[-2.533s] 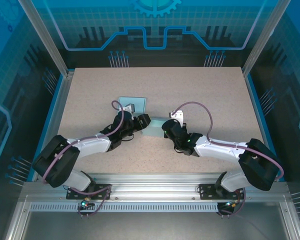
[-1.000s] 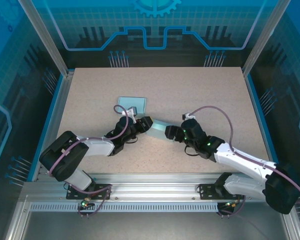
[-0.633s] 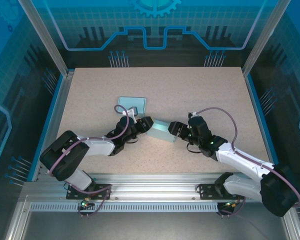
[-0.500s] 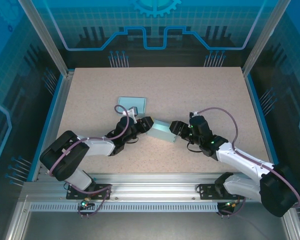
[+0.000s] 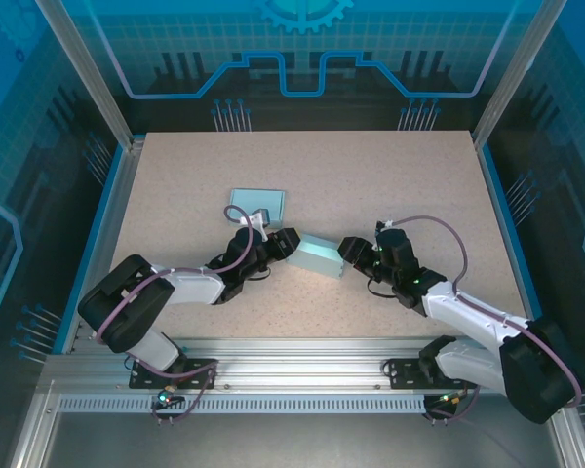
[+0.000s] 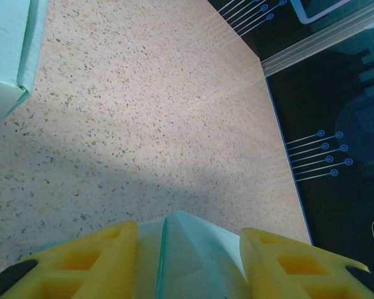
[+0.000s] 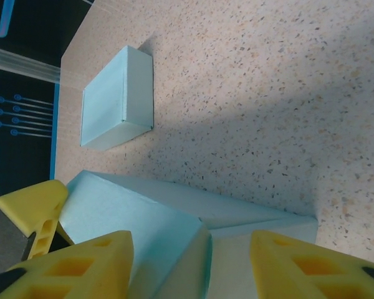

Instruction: Fold the paper box

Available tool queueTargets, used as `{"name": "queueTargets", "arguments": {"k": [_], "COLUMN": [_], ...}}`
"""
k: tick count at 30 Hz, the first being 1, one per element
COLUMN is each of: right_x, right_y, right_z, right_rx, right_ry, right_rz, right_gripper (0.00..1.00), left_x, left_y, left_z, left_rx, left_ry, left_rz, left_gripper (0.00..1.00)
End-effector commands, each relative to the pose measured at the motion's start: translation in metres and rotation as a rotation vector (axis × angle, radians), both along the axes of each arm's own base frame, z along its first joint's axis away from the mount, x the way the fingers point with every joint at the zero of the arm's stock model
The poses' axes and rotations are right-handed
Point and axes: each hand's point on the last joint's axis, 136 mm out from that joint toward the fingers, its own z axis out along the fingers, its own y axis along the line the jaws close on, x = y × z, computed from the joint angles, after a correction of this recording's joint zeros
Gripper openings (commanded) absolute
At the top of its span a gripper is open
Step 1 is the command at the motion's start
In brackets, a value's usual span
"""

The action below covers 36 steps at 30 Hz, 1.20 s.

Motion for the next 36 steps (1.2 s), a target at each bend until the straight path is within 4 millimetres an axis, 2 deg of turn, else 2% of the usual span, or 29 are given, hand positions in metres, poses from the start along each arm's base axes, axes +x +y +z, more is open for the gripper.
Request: {"name": "queueTargets", "arguments": {"k": [1, 4, 15, 30, 36], "right_x": [-0.007, -0.011, -0.034, -0.066, -0.080], "right_y": [-0.009, -0.011, -0.027, -0.036, -0.044], "right_z": [-0.025, -0.035, -0.076, -0.134, -0.146], "right_rx": [-0.022, -0.024, -0.072, -0.195, -0.248], "right_ry": [0.063, 0.084, 0.168, 0.352, 0.393], "right_rz": [-0.016, -0.018, -0.040, 0.007, 0.009], "right_gripper": [0.46, 0.40, 0.28, 0.26, 0.27], "left_x": [-0.043, -0.042, -0.042, -0.043, -0.044], "left_y": [0.021, 0.020, 0.018, 0.017, 0.018], "left_z": [-0.091, -0.091, -0.090, -0.085, -0.086], "left_rx": [0.216, 0.214, 0.212, 0.198, 0.203], "left_ry": [0.276, 0.275, 0.275, 0.266, 0.265], "left_rz": [-0.033, -0.034, -0.037, -0.040, -0.036], "left_gripper": [0.44, 0.44, 0.44, 0.44, 0.44]}}
